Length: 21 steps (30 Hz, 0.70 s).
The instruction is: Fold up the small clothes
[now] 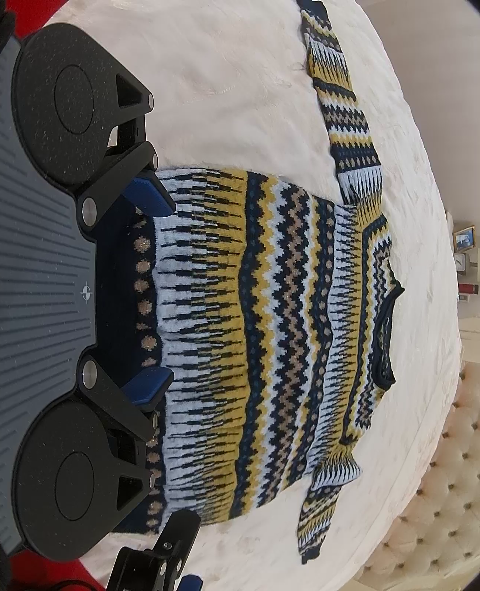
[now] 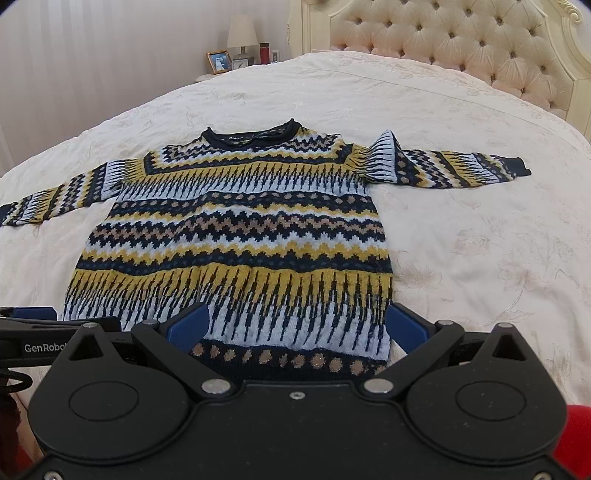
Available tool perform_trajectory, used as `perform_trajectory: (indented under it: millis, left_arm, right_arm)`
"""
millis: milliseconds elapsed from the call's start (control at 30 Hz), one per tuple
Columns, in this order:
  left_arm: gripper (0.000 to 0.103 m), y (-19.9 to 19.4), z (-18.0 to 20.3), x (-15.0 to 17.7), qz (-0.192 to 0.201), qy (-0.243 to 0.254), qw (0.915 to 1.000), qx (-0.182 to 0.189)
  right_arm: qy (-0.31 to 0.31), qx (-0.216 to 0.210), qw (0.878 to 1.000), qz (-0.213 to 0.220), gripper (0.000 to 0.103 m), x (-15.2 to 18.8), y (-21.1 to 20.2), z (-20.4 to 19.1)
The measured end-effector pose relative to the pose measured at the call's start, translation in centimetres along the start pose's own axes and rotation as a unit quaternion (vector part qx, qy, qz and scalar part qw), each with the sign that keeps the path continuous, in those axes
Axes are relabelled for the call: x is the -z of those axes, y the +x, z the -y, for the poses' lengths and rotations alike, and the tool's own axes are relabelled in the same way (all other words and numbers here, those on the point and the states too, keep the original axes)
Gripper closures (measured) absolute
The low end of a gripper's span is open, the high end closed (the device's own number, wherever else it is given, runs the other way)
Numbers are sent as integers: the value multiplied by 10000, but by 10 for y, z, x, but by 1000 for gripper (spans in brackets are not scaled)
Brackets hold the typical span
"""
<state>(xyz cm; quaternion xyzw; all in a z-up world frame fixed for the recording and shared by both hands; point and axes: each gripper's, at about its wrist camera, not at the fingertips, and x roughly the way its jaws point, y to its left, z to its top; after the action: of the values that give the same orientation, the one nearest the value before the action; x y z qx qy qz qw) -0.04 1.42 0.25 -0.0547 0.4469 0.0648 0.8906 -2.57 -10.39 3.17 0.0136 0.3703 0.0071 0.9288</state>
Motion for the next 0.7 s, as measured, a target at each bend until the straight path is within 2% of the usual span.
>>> perform_trajectory:
  millis: [433,700]
  left_arm:
    - [14,1,0,1,14,34,10000,-6]
    - [14,-4,3,0,326,166,9993,-32]
  right_arm:
    - [74,-104,9999,31,1,0,-1,2]
    - [428,-364,9980,293,1,0,-5,10]
